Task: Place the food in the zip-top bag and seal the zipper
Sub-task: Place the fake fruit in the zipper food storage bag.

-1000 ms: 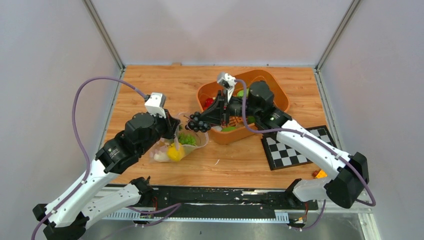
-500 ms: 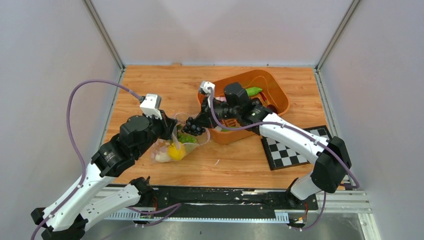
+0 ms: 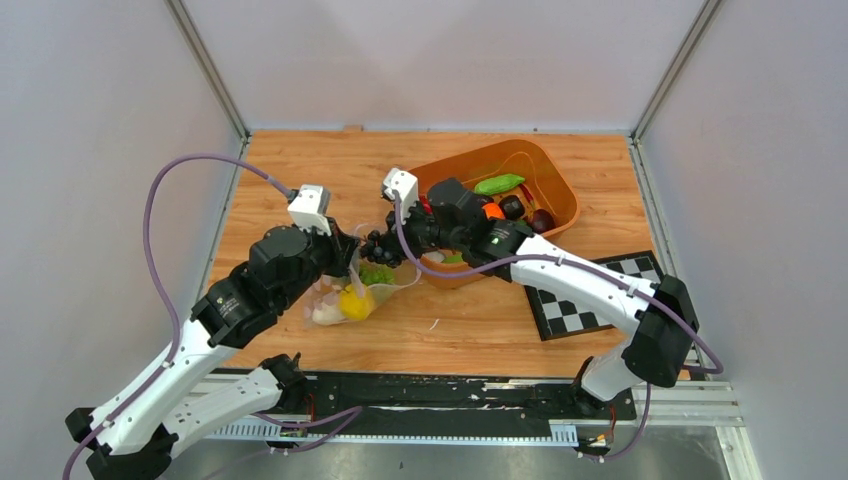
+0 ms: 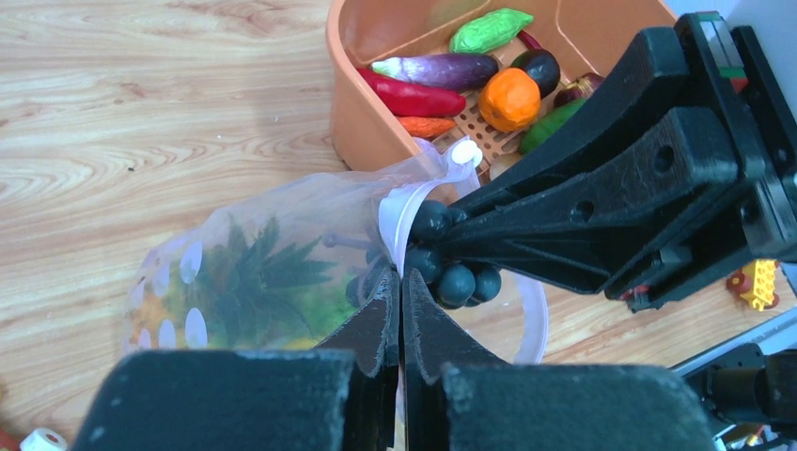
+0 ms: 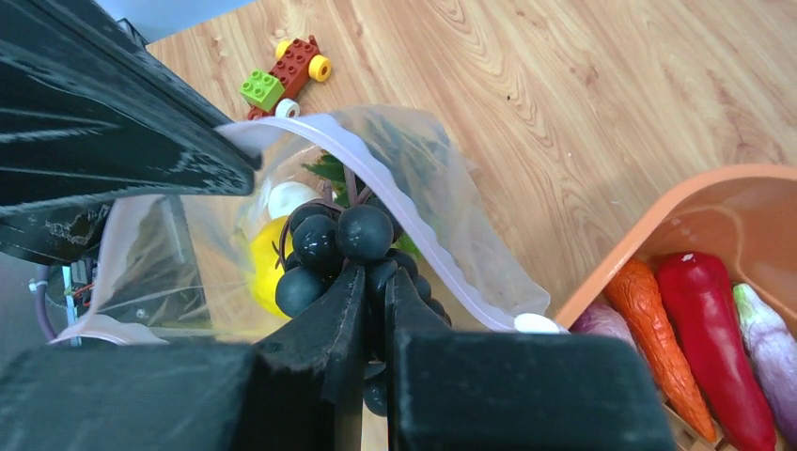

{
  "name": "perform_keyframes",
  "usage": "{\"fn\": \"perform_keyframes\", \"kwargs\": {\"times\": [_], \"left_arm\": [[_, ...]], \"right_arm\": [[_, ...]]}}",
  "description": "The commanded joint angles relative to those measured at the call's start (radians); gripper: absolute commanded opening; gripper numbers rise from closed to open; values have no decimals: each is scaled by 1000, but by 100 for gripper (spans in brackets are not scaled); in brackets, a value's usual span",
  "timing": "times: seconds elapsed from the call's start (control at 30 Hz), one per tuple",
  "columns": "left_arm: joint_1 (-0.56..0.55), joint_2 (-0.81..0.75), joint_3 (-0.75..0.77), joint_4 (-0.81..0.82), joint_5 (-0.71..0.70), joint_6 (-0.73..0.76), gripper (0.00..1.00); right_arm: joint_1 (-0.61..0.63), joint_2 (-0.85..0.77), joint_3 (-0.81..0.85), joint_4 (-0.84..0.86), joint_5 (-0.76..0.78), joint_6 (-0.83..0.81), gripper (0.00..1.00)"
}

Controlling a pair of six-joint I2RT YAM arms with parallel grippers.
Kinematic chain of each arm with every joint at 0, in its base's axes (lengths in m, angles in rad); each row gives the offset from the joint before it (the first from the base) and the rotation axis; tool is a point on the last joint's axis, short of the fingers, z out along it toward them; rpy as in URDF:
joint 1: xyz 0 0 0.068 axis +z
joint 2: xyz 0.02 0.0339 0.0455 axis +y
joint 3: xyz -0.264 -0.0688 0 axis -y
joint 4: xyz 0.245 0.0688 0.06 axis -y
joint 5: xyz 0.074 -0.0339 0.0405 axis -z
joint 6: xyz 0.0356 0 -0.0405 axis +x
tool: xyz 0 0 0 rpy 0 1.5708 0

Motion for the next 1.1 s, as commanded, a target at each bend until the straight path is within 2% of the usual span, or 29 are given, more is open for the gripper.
{"fn": "perform_keyframes", "kwargs": {"times": [0.0,0.33,0.53,0.77,1.07], "left_arm": [[0,-22,4,75,-20,-33,0],[0,-34,-3,84,-23,-48,1],[0,-32,-4,85,-27,-43,1],[0,-31,2,64,-28,-39,1],[0,-42,-8,61,-29,-42,1]], "right_arm": [[49,-3,79,20,109,-34,1],[80,91,112,-3,132,-73,3],[81,88,104,24,84,-67,7],[79,106,118,30,12,-31,25],[78,94,120,23,-7,-26,35]]}}
